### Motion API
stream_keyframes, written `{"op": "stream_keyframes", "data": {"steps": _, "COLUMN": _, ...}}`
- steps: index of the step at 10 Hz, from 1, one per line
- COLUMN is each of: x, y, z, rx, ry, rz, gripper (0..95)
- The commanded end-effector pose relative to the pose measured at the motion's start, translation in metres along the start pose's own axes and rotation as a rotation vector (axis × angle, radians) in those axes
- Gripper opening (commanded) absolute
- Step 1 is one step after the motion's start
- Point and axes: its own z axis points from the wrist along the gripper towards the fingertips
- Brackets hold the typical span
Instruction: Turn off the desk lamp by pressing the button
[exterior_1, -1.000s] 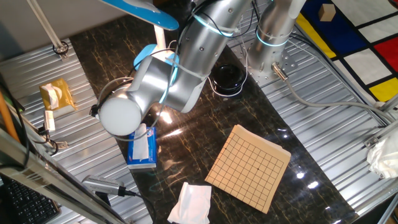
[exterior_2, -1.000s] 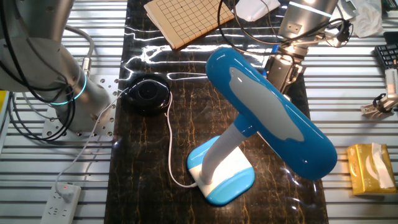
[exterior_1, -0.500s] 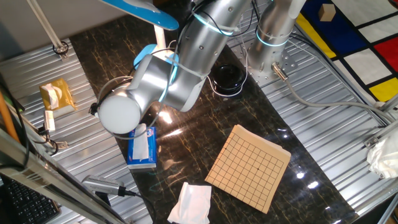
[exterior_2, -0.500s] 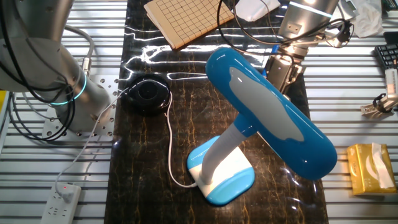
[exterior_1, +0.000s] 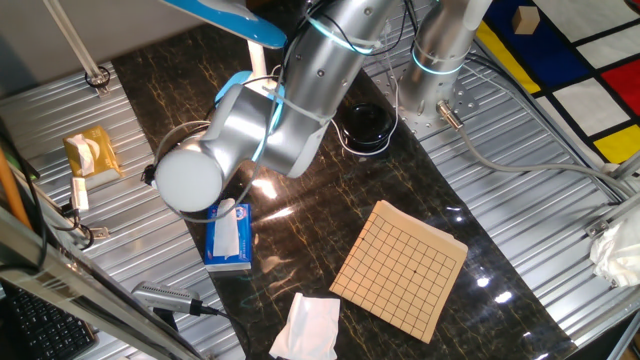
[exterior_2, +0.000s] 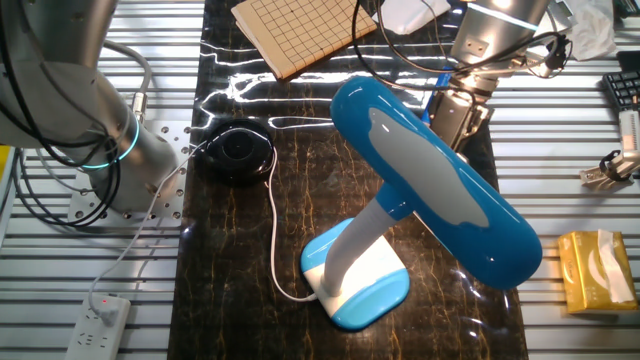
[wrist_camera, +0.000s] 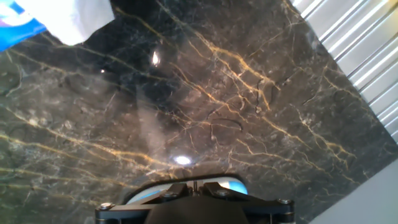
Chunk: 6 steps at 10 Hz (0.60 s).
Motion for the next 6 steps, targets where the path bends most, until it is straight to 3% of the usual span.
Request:
{"op": "stream_keyframes", "data": {"steps": 1, "x": -0.0028, "y": -0.0003, "z": -0.0008, "rx": -0.008, "ry": 0.024, "rz": 0.002, "gripper": 0.0}}
{"op": "stream_keyframes", "data": {"steps": 2, "x": -0.0028, "y": -0.0003, "z": -0.0008, "rx": -0.021, "ry": 0.048, "rz": -0.001, "gripper": 0.0}}
{"op": "stream_keyframes", "data": {"steps": 6, "x": -0.0028, "y": -0.0003, "z": -0.0008, "rx": -0.042, "ry": 0.067, "rz": -0.001, "gripper": 0.0}}
